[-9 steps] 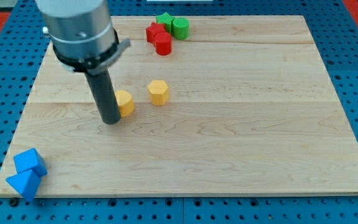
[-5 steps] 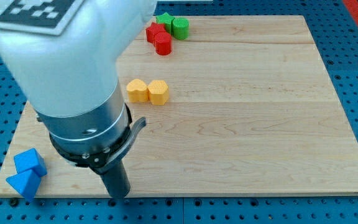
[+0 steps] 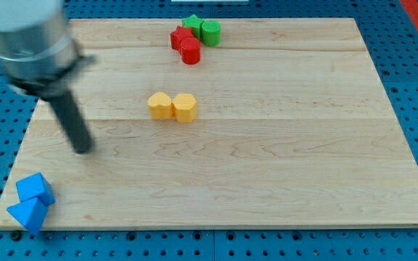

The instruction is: Slide the blue triangle towards the center right

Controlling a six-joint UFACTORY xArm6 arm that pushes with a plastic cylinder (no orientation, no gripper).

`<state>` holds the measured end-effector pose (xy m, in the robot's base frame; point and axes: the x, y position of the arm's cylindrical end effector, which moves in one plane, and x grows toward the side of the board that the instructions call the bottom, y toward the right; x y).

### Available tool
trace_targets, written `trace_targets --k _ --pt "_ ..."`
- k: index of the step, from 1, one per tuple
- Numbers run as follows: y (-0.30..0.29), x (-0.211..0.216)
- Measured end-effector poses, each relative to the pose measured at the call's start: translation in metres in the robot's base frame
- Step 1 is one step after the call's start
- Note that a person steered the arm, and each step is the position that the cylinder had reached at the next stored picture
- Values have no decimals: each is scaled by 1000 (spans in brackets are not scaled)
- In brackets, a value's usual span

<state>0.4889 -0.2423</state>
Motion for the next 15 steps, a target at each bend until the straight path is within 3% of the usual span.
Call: trace_targets --k 1,4,10,11,12,13,14,15 --pt "-61 4" --pt "-58 128" --pt "-8 130" --pt "57 129" --pt "180 121" --pt "219 125" --pt "245 96" --pt "208 24"
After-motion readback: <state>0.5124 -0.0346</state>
